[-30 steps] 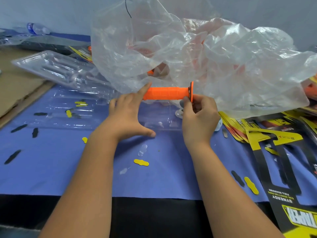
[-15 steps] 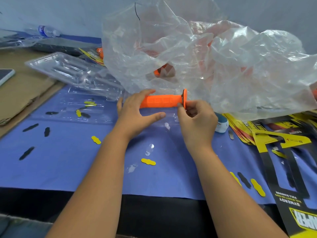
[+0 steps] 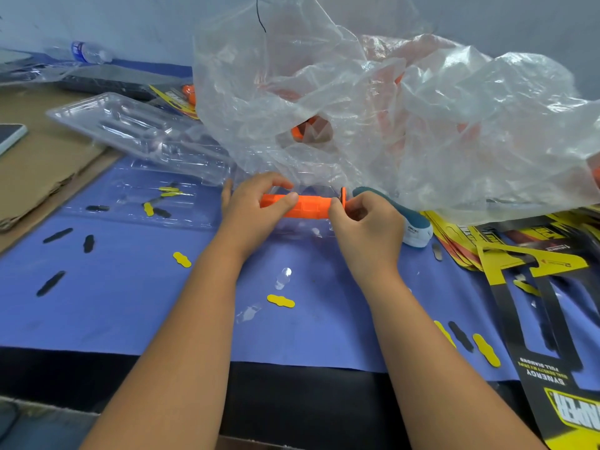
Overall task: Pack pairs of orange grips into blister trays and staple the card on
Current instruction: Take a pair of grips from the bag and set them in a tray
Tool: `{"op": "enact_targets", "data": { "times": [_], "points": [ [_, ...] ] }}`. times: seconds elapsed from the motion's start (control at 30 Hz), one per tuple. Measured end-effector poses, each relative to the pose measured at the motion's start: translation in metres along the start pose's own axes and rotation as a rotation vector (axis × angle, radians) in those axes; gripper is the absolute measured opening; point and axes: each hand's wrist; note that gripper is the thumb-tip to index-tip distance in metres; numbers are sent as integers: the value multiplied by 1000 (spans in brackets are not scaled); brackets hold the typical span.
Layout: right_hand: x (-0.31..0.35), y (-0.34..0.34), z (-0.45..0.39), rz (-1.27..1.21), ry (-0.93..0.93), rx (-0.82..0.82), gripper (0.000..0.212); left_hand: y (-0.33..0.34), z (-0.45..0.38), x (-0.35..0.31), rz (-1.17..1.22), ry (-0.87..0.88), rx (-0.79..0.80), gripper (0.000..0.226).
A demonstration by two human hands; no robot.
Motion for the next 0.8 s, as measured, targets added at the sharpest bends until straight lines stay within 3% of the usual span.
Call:
{"op": "enact_targets", "data": {
  "times": [0.27, 0.43, 0.57, 0.67, 0.8],
  "points": [
    [1, -1, -1, 333, 54, 104, 37, 0, 0, -1, -146, 31, -15, 34],
    [2, -2, -1, 373, 67, 104, 37, 1, -2, -2, -237, 19, -53, 40],
    [2, -1, 1, 357, 35, 102, 28, 2, -1, 4, -162, 45, -101, 25],
    [2, -1, 1, 375, 2, 108, 25, 4, -4, 3, 55, 8, -155, 16],
    [0, 0, -1, 405, -1, 134, 27, -10, -8, -6, 719, -100, -361, 29]
  ]
}}
Point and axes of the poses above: each hand's wrist, its own z-axis away from the middle knuckle, its own y-axis out of the palm, x = y × z, and after that the axes turned 13 degrees about x, right-handed
